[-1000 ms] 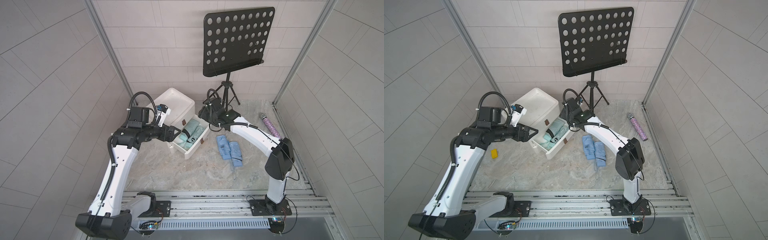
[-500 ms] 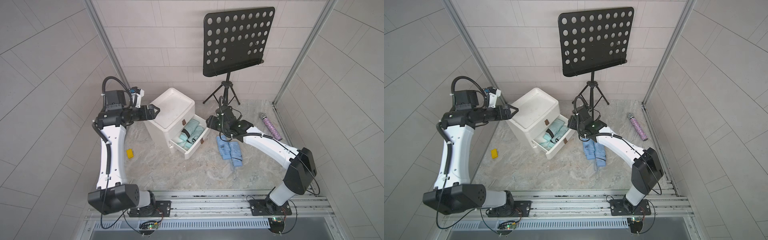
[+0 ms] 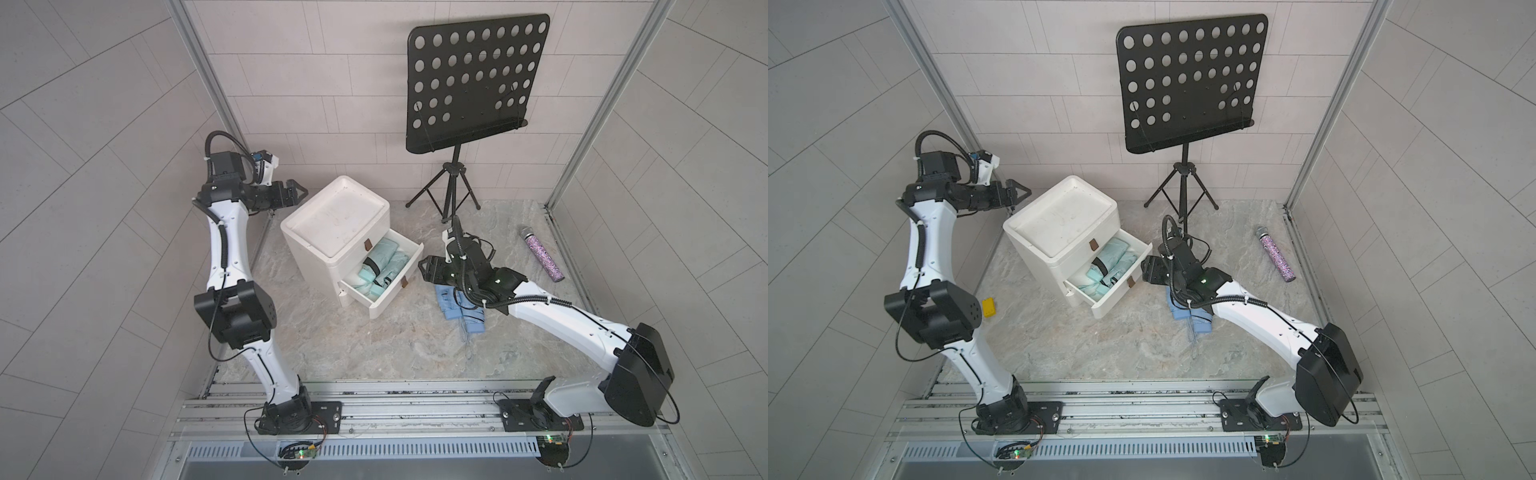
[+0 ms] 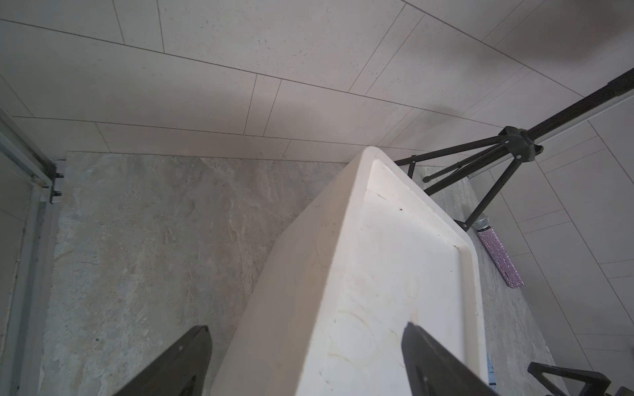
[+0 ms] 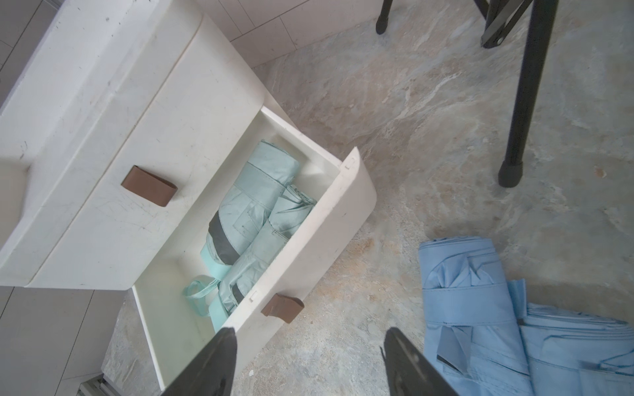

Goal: Place the umbrella in the drawer by color
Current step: Close the drawer in the storage box.

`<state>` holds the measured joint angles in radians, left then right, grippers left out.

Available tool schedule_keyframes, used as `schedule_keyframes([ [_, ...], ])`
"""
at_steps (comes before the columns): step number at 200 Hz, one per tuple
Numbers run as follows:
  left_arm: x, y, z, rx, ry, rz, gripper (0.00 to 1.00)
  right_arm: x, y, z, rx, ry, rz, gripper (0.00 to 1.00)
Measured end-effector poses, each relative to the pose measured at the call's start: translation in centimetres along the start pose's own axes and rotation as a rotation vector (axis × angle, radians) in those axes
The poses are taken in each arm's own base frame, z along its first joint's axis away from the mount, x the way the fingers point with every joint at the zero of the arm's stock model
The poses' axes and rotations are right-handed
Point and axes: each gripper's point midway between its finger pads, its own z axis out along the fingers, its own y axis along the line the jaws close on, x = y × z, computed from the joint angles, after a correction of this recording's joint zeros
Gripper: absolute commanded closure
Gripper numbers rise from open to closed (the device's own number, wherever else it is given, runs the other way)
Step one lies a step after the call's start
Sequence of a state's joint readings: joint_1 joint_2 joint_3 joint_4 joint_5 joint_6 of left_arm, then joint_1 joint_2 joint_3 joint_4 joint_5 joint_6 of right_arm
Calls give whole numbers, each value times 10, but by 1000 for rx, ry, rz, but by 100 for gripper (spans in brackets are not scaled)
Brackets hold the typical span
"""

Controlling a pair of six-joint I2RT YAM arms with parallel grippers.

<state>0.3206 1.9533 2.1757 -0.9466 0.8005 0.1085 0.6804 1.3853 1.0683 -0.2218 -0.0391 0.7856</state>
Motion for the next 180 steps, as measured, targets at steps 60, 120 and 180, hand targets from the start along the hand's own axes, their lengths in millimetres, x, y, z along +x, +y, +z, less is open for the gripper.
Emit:
schedule_keyframes([
  [60,13,-12,17,116,70,113,5,49,-21,20,-3,88,9,40],
  [120,28,-47,34,176,139,240,11,60,-16,52,-51,111,51,57],
  [180,30,-45,39,168,145,279,22,61,2,87,-118,142,105,68],
])
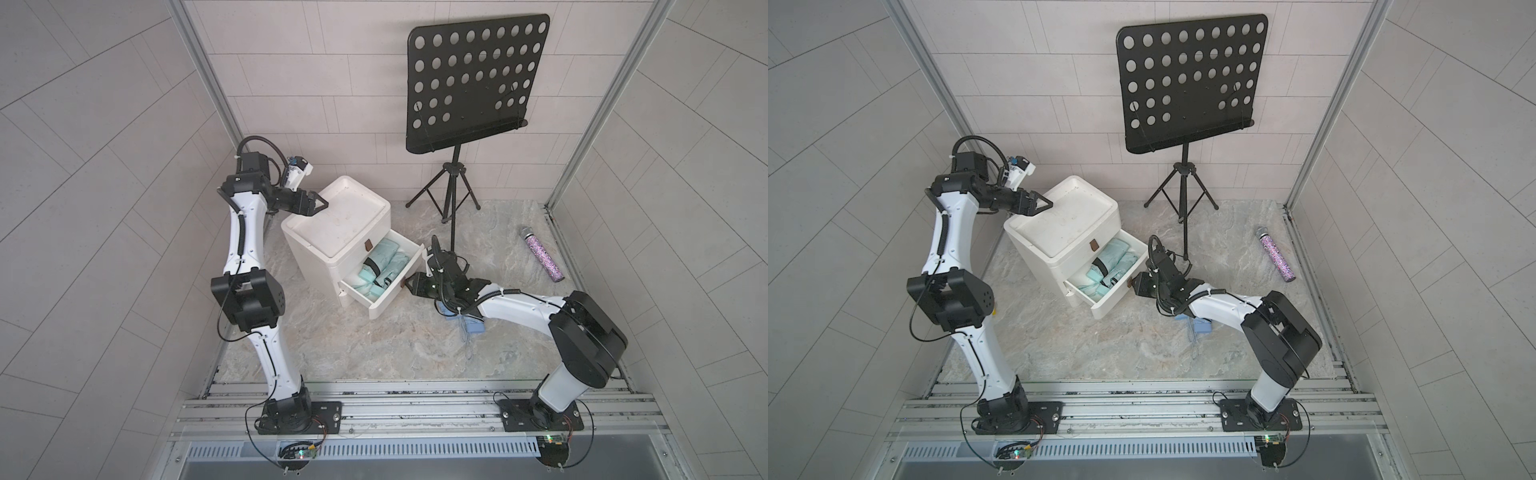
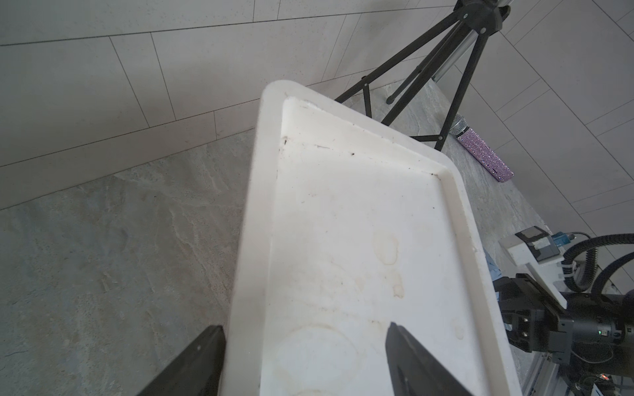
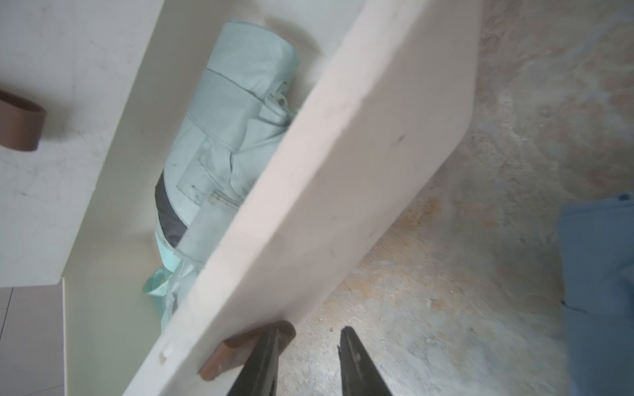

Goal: Place the umbrella in the drawer by color
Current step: Close the drawer in the storage box.

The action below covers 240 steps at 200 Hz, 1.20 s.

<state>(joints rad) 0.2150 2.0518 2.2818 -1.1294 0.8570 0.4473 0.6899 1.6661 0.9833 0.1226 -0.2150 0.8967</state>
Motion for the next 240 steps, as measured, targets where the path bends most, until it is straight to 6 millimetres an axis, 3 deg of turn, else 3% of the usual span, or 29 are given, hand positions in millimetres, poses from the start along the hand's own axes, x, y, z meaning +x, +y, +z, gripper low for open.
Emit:
schedule_keyframes([
  [72,-5,26,0,-108,-13,71,23,-18,14,34,-22,31,60,70],
  [97,-8,34,-2,-142,-21,95,29,-21,18,43,-19,44,71,71],
  [194,-8,57,4,-178,-6,106,56,-24,24,44,-32,42,75,73],
  [240,-6,66,11,-165,3,87,54,-25,27,44,-46,37,71,74],
])
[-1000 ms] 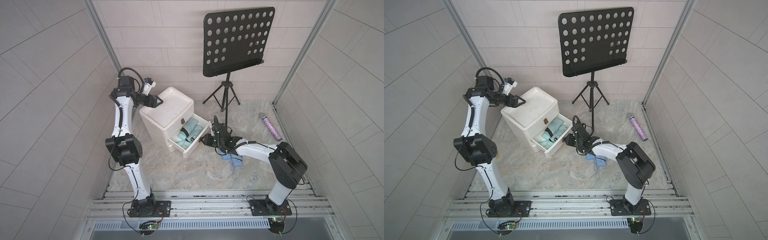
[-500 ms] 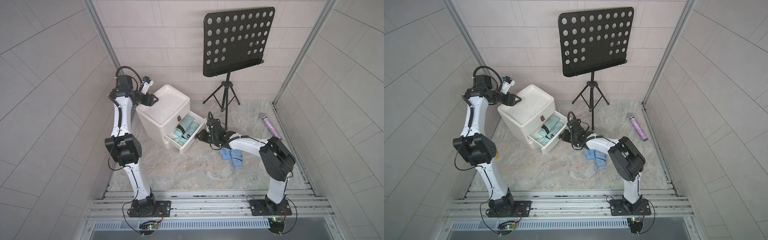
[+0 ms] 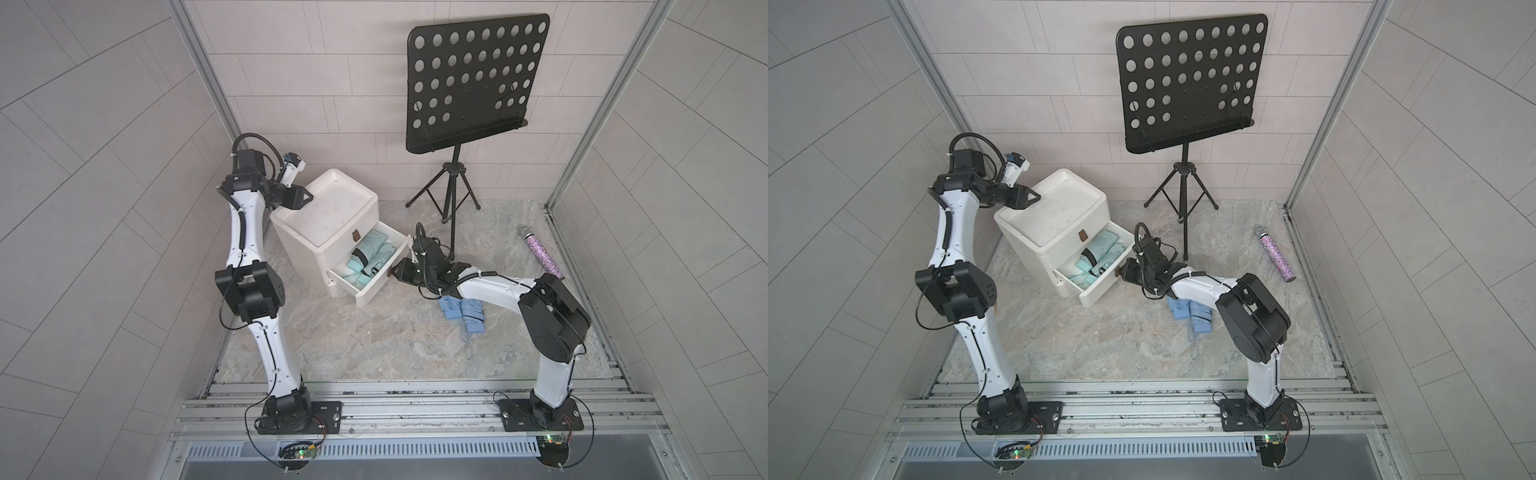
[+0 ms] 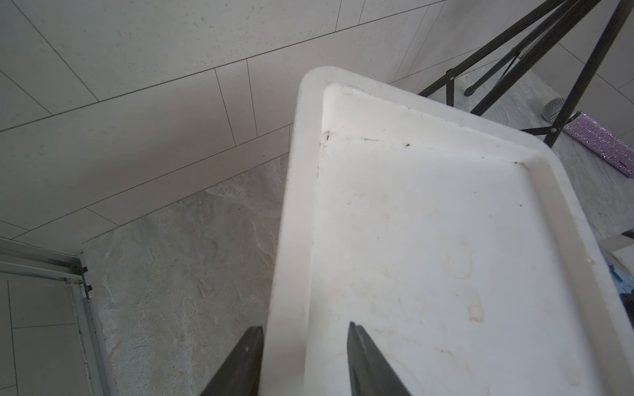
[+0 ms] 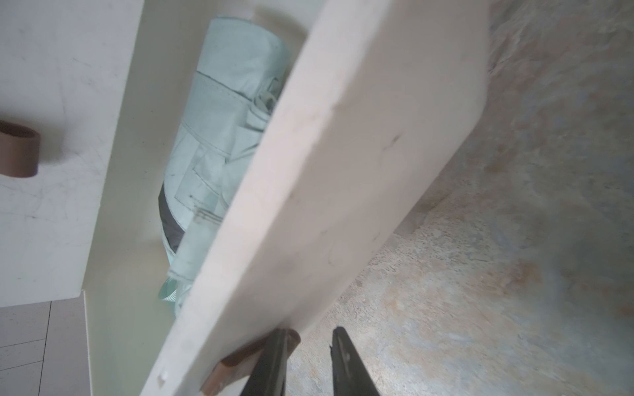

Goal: Place the umbrella in the drawer by color
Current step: Close the drawer in the storage box.

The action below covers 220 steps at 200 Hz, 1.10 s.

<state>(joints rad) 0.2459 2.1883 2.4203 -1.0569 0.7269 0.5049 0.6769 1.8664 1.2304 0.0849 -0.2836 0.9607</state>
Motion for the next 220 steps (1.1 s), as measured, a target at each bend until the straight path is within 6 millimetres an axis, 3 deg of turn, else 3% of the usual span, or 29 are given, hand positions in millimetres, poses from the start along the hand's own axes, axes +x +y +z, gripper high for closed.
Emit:
schedule_keyframes([
  [16,0,0,0,2,0,-3,59,0,0,0,-1,0,-2,75],
  [50,-1,9,-1,-8,-15,44,92,-1,2,0,-5,0,-4,76],
  [72,0,8,0,4,-12,64,100,-4,8,0,-18,-5,-6,76],
  [97,0,7,1,20,-11,65,100,-4,26,2,-70,-2,-14,76],
  [146,-2,11,2,10,-15,84,98,2,29,20,-81,48,16,74],
  [220,1,37,-3,-75,-18,68,97,-25,34,42,-58,53,44,74],
])
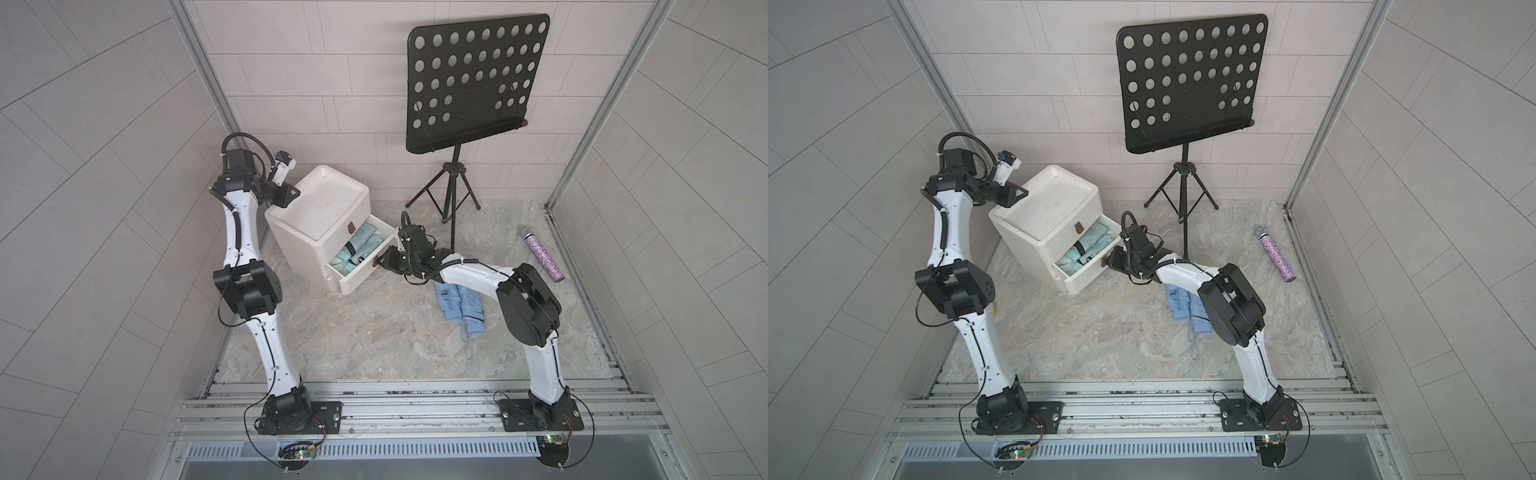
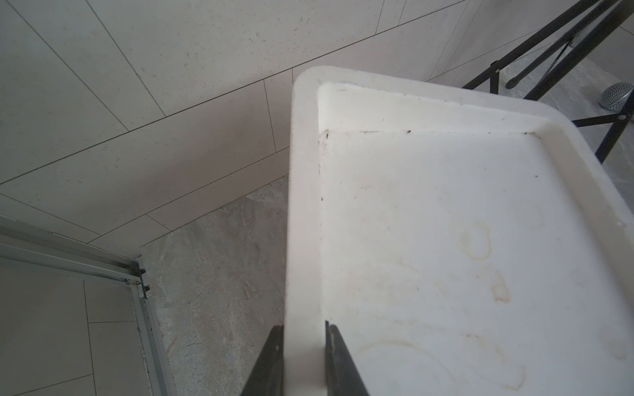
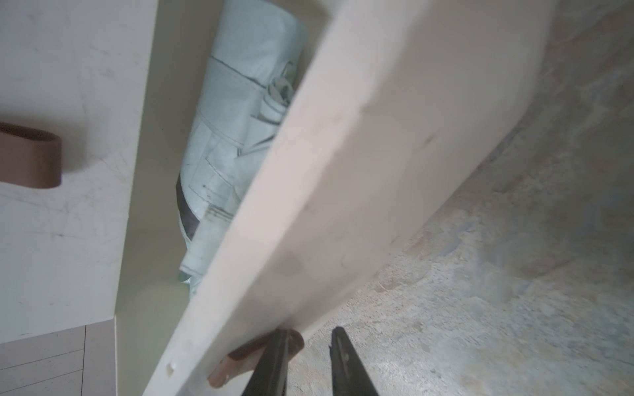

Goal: Place the umbrella in the drawer by color
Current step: Close the drawer in the storage box.

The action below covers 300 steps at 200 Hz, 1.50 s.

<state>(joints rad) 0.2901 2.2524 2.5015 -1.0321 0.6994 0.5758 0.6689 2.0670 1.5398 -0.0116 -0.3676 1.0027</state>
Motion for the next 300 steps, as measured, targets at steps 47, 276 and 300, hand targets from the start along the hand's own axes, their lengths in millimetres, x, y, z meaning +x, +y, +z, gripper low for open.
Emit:
schedule_keyframes([
  [47,1,0,0,-1,1,1,99,-1,-3,0,0,-4,-1,74],
  [276,-6,-42,9,130,-2,45,99,-108,45,-15,-324,-293,76,74],
  [300,-7,-48,10,150,-1,51,99,-93,35,-8,-325,-281,89,74],
])
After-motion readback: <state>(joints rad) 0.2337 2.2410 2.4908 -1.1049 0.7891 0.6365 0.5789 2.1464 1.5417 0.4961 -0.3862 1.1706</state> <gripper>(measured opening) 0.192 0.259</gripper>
